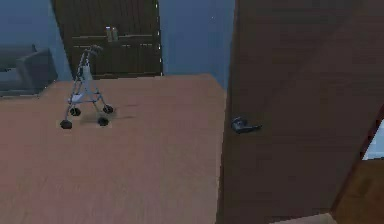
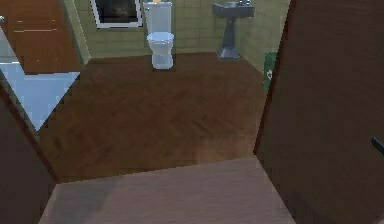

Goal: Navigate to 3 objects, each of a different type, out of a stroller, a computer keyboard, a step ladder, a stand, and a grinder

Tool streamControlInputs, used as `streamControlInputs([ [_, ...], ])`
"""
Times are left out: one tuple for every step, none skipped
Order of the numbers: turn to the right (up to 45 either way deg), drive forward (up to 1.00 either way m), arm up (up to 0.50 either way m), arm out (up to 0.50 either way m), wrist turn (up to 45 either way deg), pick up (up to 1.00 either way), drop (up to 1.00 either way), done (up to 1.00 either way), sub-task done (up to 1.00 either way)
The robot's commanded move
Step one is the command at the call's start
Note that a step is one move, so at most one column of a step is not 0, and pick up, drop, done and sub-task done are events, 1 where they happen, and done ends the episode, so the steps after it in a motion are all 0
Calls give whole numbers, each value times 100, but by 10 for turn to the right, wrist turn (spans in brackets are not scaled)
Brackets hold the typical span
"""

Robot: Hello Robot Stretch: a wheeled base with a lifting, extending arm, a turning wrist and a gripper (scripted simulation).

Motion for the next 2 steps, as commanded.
streamControlInputs([
  [-240, 0, 0, 0, 0, 0, 0, 0, 0],
  [0, 65, 0, 0, 0, 0, 0, 0, 0],
])
